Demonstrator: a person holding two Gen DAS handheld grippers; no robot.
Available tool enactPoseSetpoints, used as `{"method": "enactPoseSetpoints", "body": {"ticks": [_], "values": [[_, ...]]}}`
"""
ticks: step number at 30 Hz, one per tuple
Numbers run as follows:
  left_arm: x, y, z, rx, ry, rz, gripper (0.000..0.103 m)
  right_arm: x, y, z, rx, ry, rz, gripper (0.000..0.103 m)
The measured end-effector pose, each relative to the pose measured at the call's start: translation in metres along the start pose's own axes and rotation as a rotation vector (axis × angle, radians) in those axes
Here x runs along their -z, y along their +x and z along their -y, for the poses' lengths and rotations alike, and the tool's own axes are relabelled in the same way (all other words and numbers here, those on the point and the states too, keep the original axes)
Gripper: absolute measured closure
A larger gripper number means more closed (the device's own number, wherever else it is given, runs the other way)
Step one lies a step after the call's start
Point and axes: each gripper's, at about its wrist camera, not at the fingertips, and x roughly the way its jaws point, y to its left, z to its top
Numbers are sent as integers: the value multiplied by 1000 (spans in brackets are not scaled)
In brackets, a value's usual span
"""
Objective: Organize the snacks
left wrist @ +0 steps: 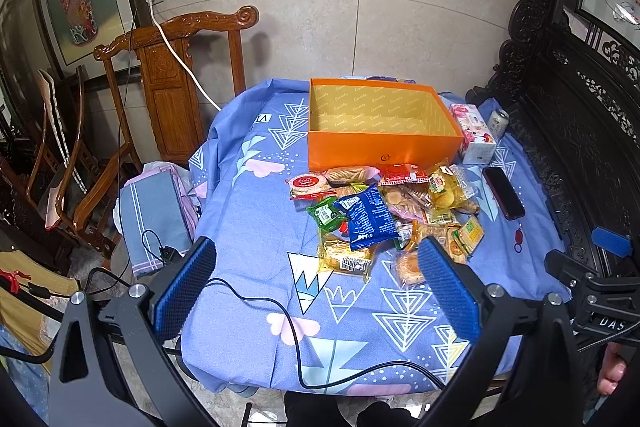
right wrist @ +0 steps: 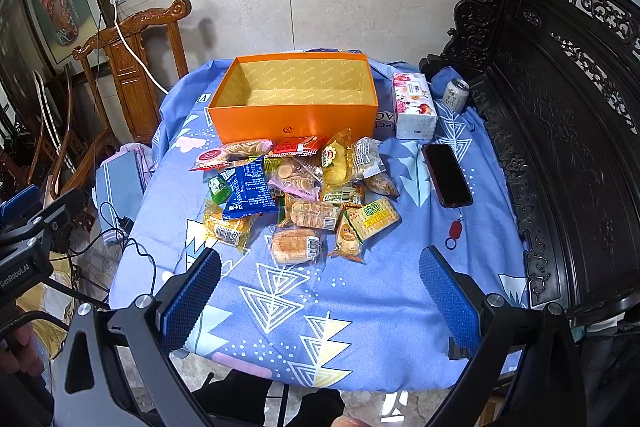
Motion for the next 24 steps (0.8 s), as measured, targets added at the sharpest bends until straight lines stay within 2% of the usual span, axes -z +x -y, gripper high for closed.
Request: {"method": "enactPoseSetpoints", "body": {"ticks": [24], "values": [[-1,0,0,-2,0,-1,4,1,4,1,0,3,-1,3]]}}
